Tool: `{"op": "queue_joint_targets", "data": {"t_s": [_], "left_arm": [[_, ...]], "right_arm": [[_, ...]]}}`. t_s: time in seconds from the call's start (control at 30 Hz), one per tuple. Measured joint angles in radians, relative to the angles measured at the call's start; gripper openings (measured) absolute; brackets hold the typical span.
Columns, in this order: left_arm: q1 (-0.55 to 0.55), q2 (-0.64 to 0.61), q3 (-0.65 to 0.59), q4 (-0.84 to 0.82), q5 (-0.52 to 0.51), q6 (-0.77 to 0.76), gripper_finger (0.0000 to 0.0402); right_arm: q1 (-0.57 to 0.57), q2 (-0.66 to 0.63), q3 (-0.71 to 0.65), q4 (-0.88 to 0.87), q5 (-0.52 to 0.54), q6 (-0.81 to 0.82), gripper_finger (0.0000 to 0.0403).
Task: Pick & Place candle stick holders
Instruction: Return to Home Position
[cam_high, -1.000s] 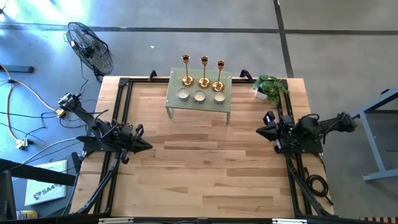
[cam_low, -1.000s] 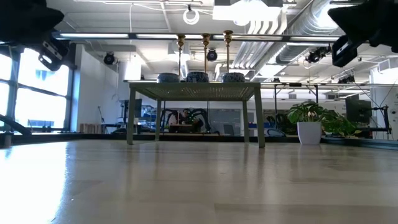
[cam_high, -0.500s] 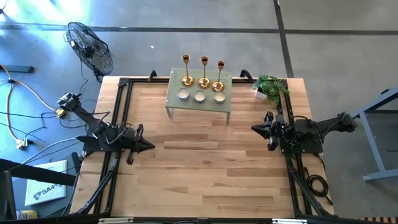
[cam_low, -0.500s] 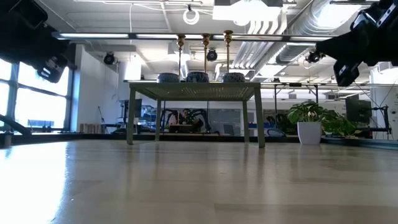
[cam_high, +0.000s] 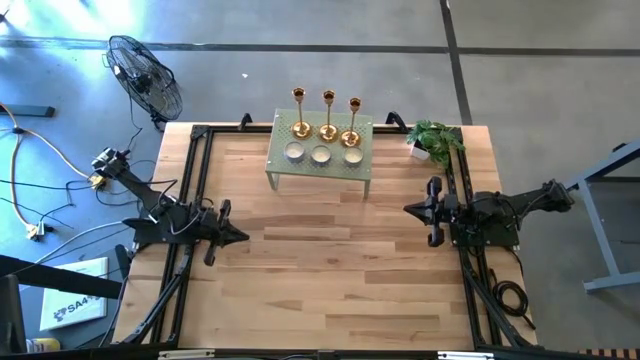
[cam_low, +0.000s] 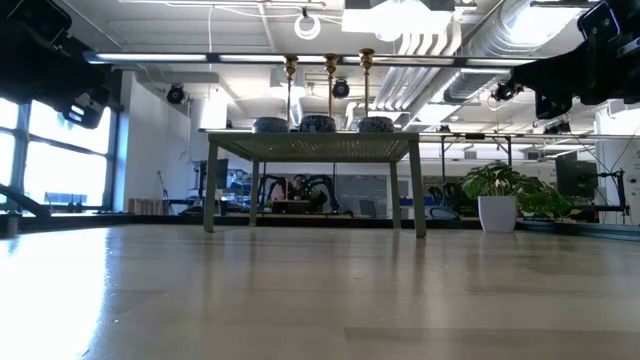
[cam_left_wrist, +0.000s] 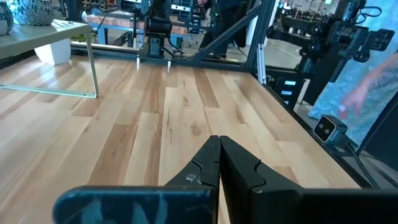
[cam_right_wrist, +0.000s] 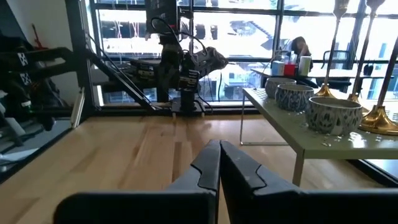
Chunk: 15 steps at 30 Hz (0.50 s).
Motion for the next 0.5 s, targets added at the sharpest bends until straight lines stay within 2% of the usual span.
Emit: {"op": "queue_joint_targets", "data": {"t_s": [0.5], "left_arm": [[0.0,0.0,0.0,0.001,0.0,0.0,0.0001]], "right_arm": [[0.0,0.0,0.0,0.0,0.0,0.001,0.0007]]}}
